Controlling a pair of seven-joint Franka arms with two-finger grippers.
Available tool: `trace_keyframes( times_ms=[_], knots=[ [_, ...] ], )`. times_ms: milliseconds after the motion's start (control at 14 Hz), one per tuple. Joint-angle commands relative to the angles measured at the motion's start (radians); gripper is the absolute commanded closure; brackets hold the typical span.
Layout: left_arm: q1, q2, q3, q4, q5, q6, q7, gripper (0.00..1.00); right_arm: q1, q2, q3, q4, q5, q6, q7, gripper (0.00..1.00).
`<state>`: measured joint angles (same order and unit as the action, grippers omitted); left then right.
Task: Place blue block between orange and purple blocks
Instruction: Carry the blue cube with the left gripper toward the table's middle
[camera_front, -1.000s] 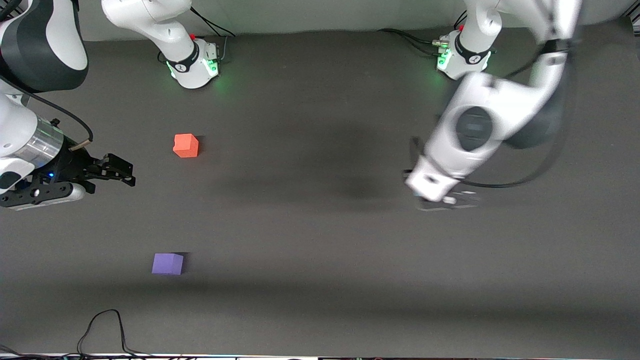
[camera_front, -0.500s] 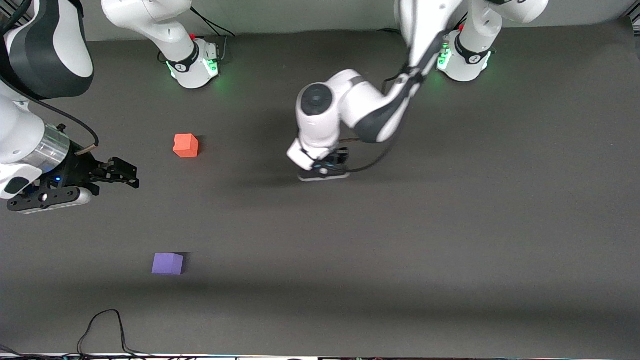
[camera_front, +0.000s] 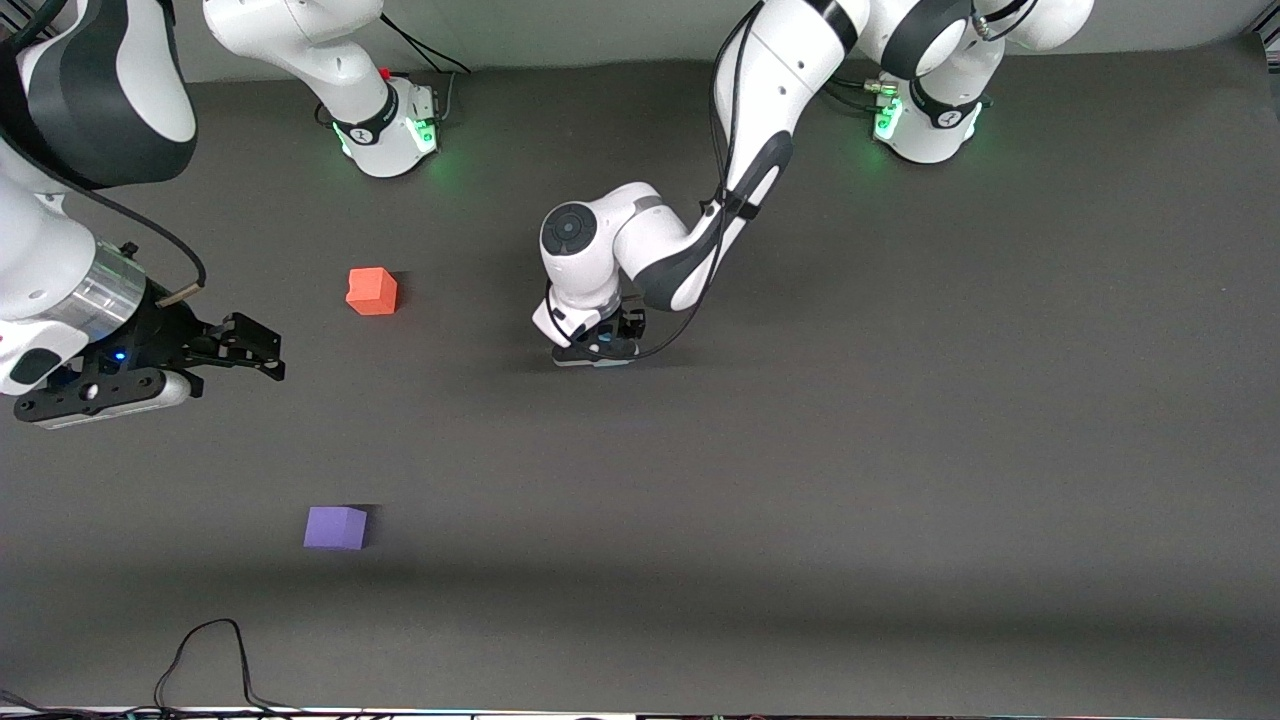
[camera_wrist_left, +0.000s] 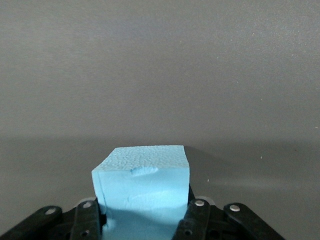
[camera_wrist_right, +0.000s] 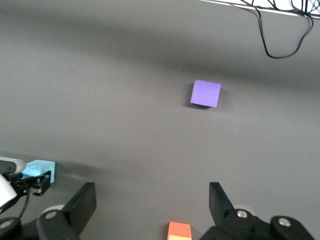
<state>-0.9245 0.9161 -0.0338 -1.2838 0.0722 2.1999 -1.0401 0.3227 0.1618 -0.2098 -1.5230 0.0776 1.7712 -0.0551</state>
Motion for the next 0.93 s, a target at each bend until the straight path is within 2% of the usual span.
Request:
trace_keyframes(
  times_ms=[0,71,143,357,500,643,857],
  knots=[
    [-0.02,0.017,0.018,0.038,0.026,0.001,-0.031,0.48,0.004,0.044,-0.008,0.026,0.001,0.007,-0.003,0.0],
    [-0.016,0.009,0.018,0.038,0.026,-0.011,-0.028,0.11,0.004,0.062,-0.009,0.027,0.002,0.01,-0.003,0.0],
    [-0.013,-0.008,0.018,0.038,0.026,-0.028,-0.026,0.03,0.004,0.065,-0.01,0.033,0.002,0.008,0.0,0.0],
    [0.042,-0.11,0.006,0.058,0.017,-0.161,-0.009,0.0,0.028,0.052,-0.005,0.012,0.002,-0.024,0.003,0.0],
    [0.102,-0.212,-0.008,0.057,-0.04,-0.25,0.058,0.0,0.041,0.024,-0.016,0.02,0.01,-0.093,0.003,0.0],
    [0.192,-0.317,-0.008,0.038,-0.129,-0.333,0.173,0.0,0.048,0.016,-0.014,0.014,0.011,-0.111,0.012,0.0],
    [0.367,-0.451,-0.008,-0.004,-0.189,-0.509,0.366,0.0,0.047,-0.002,-0.006,0.02,0.016,-0.147,0.009,0.0]
  ],
)
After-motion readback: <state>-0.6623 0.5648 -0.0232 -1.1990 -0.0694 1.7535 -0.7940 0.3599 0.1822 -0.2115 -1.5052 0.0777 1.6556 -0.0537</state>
